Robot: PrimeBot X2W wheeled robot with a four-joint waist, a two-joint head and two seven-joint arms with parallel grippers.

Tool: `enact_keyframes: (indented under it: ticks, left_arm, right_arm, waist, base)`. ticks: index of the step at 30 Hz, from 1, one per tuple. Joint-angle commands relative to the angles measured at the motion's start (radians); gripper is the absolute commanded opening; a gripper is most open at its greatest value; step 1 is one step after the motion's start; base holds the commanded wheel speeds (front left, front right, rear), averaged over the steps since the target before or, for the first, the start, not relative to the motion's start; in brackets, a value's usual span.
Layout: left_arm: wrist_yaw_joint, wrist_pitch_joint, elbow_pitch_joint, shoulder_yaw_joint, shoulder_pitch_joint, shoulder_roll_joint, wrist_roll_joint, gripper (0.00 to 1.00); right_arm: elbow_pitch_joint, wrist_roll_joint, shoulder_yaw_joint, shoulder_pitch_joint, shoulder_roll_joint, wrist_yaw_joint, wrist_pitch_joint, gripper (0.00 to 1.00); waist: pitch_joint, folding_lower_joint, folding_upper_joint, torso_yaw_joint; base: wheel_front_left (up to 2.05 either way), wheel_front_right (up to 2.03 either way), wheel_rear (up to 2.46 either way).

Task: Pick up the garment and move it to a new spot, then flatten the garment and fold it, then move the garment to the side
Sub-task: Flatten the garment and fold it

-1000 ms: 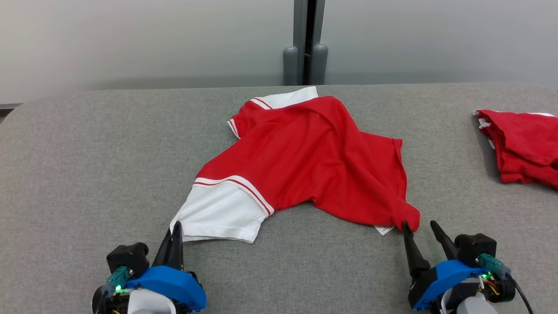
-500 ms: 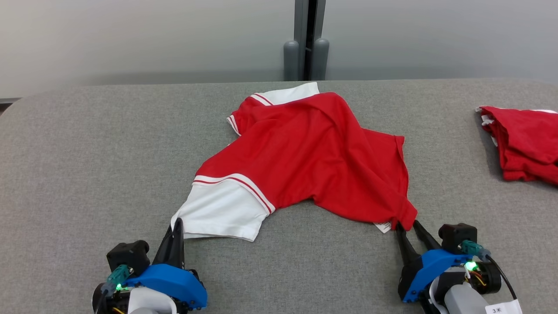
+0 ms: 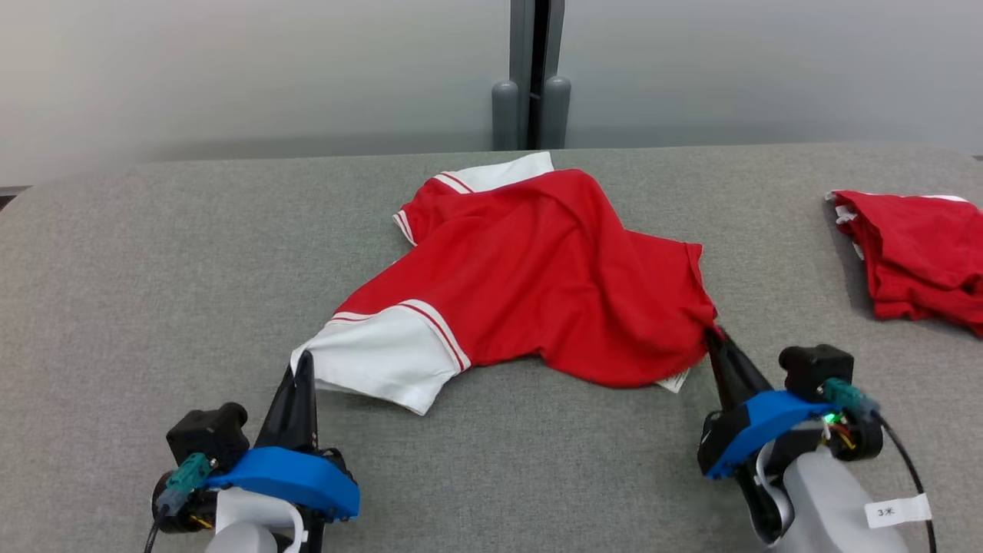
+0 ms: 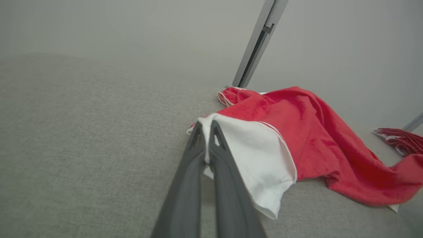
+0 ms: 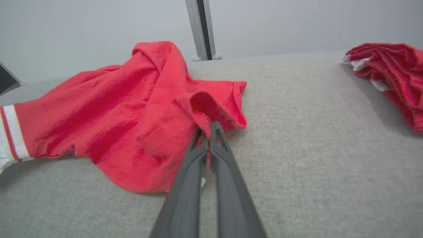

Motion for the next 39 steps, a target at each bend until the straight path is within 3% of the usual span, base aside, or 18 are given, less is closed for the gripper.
enact_keyframes:
  ticks: [1, 7, 11, 12, 21, 25, 31, 39]
  left_arm:
    - [-0.006, -0.008, -0.026, 0.005, -0.019, 0.012, -0.002, 0.0]
    - [-0.007, -0.001, -0.199, 0.016, -0.067, 0.052, 0.015, 0.0]
    - [0.002, 0.029, -0.344, 0.024, -0.114, 0.089, 0.032, 0.0]
    - [0.002, 0.029, -0.344, 0.024, -0.114, 0.089, 0.032, 0.0]
    - [0.008, 0.182, -0.714, 0.056, -0.277, 0.203, 0.08, 0.0]
    - [0.0, 0.253, -0.789, 0.056, -0.356, 0.233, 0.079, 0.0]
    - [-0.02, 0.329, -0.751, 0.042, -0.464, 0.238, 0.047, 0.0]
    - [-0.083, 0.367, -0.532, -0.005, -0.696, 0.245, 0.044, 0.0]
  right_arm:
    - [-0.047, -0.01, -0.014, 0.011, -0.001, 0.0, -0.005, 0.0]
    - [-0.333, -0.061, -0.071, 0.077, -0.001, 0.0, -0.004, 0.0]
    - [-0.545, -0.084, -0.1, 0.114, -0.002, 0.0, 0.056, 0.0]
    - [-0.545, -0.084, -0.1, 0.114, -0.002, 0.0, 0.056, 0.0]
    - [-1.127, -0.119, -0.166, 0.162, -0.007, 0.0, 0.28, 0.0]
    - [-1.266, -0.123, -0.197, 0.152, -0.014, 0.0, 0.346, 0.0]
    - [-1.286, -0.091, -0.229, 0.104, -0.014, 0.0, 0.409, 0.0]
    - [-0.97, -0.093, -0.188, -0.186, -0.07, 0.0, 0.398, 0.0]
  waist:
    - [-0.012, 0.0, 0.0, -0.009]
    - [-0.059, 0.0, 0.0, -0.033]
    - [-0.092, 0.0, 0.0, -0.046]
    - [-0.092, 0.0, 0.0, -0.046]
    - [-0.122, 0.0, 0.0, -0.074]
    - [-0.106, 0.0, 0.0, -0.08]
    - [-0.032, 0.0, 0.0, -0.083]
    - [0.122, 0.0, 0.0, -0.089]
  base:
    - [0.0, 0.0, 0.0]
    - [0.0, 0.0, 0.0]
    - [0.0, 0.0, 0.0]
    - [0.0, 0.0, 0.0]
    - [0.0, 0.0, 0.0]
    - [0.0, 0.0, 0.0]
    - [0.0, 0.0, 0.0]
    - [0.0, 0.0, 0.0]
